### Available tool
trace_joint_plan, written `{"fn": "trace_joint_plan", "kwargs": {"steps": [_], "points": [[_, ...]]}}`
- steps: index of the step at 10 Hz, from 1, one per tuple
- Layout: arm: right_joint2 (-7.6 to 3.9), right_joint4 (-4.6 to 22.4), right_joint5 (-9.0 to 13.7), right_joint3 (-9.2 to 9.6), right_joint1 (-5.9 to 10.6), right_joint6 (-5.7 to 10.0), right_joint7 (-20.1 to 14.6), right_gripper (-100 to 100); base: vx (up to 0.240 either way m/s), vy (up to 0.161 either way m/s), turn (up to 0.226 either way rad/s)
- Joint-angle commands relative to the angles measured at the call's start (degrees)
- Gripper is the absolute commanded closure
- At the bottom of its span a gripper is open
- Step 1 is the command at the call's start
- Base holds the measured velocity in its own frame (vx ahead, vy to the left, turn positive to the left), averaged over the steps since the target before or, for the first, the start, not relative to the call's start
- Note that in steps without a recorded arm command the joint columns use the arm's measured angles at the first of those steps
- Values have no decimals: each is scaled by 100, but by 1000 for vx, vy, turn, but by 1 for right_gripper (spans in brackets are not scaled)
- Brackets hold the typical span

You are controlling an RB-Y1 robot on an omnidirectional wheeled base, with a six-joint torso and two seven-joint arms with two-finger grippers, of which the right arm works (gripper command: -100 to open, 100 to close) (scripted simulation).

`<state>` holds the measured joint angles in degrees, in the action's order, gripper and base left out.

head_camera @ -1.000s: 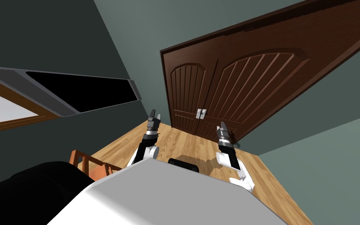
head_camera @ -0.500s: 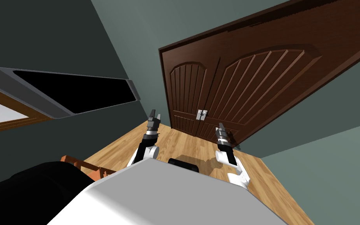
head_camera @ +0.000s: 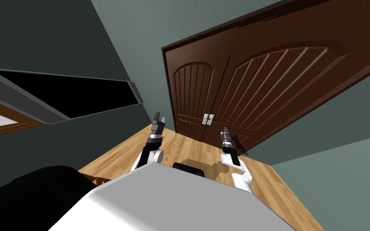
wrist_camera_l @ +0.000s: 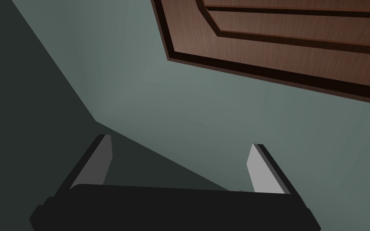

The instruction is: Pull the door open

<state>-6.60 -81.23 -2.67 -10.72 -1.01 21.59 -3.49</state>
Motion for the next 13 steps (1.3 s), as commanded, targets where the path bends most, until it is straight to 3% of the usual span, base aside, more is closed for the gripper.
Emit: {"fn": "trace_joint_plan", "kwargs": {"steps": [1,7,13], "points": [[-29,249,-7,-48,128,-15,-65,-100,111,6,-3],[-82,1101,-46,-205,582,-69,-234,-100,96,12,0],[-116,1775,-77,-327,946,-112,-367,-100,96,11,1]]}}
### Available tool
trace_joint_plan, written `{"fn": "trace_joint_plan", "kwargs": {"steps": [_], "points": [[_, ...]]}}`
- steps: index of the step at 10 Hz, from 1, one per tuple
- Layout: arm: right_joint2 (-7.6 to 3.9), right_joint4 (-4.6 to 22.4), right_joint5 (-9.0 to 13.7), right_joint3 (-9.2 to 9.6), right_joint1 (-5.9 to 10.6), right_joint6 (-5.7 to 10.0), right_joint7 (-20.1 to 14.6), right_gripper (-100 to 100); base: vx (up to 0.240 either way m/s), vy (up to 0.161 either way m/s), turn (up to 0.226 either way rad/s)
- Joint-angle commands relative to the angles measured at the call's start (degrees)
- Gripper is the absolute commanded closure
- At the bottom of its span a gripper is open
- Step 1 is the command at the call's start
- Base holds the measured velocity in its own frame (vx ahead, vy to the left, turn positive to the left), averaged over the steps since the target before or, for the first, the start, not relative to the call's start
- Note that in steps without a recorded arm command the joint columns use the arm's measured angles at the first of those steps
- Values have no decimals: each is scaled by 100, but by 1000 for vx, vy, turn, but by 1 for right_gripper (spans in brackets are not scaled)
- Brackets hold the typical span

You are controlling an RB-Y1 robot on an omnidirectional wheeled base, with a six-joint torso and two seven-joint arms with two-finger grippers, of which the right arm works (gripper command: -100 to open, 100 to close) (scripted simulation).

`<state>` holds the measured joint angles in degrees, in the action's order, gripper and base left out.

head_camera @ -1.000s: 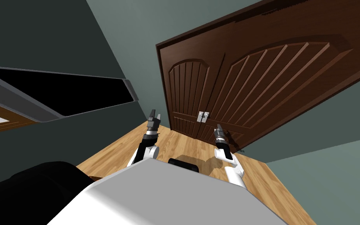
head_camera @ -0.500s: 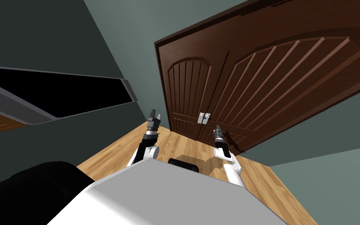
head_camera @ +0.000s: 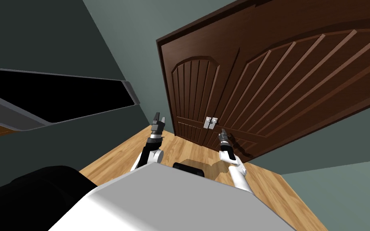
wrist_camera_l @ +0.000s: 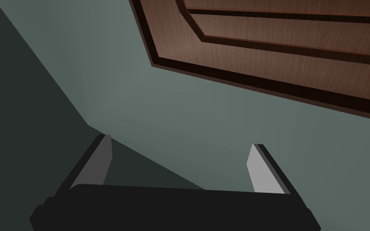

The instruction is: Pull the door open

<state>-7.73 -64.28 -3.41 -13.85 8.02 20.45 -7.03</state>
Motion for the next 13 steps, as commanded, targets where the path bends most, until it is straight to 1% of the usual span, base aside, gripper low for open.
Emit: {"fn": "trace_joint_plan", "kwargs": {"steps": [1,6,7,8,9,10,11,13], "points": [[-7,174,-7,-31,94,-3,-32,-100,86,32,2],[-27,756,-36,-130,425,-39,-148,-100,141,11,6],[-25,722,-32,-124,401,-18,-128,-100,82,-8,8],[-186,798,8,-287,257,-24,-144,-100,-66,-48,-219],[-270,828,29,-366,194,-27,-152,-100,-114,-89,-210],[-337,851,46,-427,148,-30,-159,-100,-84,-80,-65],[-468,899,80,-542,67,-34,-175,-100,-31,-73,-77],[-651,970,132,-685,-13,-33,-206,-100,82,-70,-65]]}}
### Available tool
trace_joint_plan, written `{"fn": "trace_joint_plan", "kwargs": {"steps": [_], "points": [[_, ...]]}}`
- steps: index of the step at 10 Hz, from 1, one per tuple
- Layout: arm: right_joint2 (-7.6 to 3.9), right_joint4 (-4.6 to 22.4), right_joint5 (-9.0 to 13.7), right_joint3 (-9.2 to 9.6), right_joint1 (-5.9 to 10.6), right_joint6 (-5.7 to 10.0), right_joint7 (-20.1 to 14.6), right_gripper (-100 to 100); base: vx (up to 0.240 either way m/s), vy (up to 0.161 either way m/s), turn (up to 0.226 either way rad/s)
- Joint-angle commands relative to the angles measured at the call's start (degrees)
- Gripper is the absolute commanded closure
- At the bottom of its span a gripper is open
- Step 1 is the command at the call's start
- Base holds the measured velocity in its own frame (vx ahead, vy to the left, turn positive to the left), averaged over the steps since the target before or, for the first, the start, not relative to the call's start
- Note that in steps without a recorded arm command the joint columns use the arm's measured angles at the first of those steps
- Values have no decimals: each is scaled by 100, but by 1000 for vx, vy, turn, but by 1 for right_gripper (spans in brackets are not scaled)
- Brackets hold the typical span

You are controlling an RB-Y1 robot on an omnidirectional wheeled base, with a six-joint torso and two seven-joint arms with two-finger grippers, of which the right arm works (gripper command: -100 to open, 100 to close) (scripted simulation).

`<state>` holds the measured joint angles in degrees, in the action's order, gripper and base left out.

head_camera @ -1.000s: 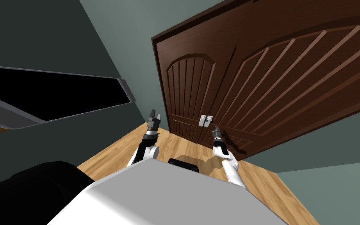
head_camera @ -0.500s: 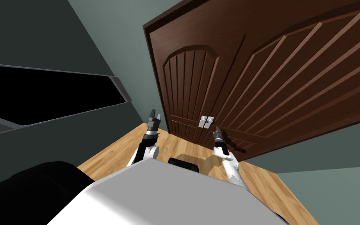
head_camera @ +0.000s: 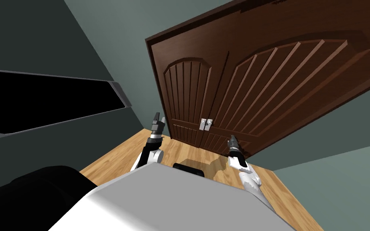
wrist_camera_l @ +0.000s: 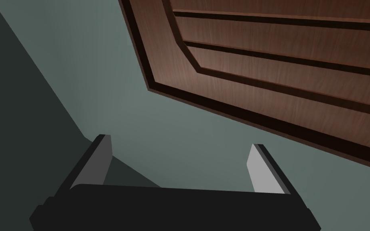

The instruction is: Pull the door open

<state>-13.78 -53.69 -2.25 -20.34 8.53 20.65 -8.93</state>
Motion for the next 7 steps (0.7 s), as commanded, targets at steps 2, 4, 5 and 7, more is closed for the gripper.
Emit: {"fn": "trace_joint_plan", "kwargs": {"steps": [2,4,5,7], "points": [[-80,-69,31,-46,-48,-45,-32,-100,166,-39,36],[-44,-69,31,15,26,-31,-46,-100,187,-2,99],[9,-78,24,80,90,-22,-51,-100,231,-14,124],[143,-107,1,232,232,-2,-58,-100,206,31,198]]}}
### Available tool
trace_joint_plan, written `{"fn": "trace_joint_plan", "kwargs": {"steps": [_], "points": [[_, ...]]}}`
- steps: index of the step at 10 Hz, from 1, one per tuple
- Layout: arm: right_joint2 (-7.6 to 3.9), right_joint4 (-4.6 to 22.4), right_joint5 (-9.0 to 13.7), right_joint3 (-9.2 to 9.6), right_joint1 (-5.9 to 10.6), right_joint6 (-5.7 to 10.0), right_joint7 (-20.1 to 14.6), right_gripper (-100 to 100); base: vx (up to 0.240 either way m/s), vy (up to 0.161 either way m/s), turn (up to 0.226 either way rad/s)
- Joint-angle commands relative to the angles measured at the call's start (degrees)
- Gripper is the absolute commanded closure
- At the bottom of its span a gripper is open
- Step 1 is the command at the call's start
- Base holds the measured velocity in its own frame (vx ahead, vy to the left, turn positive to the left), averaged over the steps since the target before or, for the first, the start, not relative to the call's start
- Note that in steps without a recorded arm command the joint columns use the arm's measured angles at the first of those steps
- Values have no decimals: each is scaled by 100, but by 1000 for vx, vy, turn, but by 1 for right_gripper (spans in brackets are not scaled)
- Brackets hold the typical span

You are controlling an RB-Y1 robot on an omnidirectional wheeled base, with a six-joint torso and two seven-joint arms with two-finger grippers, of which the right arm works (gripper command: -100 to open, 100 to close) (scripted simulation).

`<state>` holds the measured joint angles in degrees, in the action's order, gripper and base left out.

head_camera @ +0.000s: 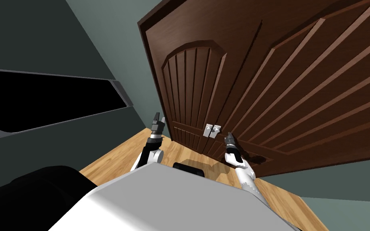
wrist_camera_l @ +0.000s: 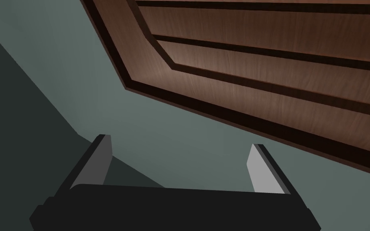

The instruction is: Pull the door open

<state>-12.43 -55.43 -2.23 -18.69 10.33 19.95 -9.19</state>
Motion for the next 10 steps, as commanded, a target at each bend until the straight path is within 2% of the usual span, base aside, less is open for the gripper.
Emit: {"fn": "trace_joint_plan", "kwargs": {"steps": [1,2,3,4,9,10], "points": [[76,51,-13,142,118,77,-33,-100,222,105,219],[76,51,-13,142,118,77,-33,-100,136,100,49],[93,-78,-16,132,68,-18,-22,-100,46,42,-3],[93,-78,-16,132,68,-18,-22,100,0,0,0],[93,-78,-16,132,68,-18,-22,100,-10,-7,6],[-7,-46,0,58,-32,-29,-38,100,-114,-82,-119]]}}
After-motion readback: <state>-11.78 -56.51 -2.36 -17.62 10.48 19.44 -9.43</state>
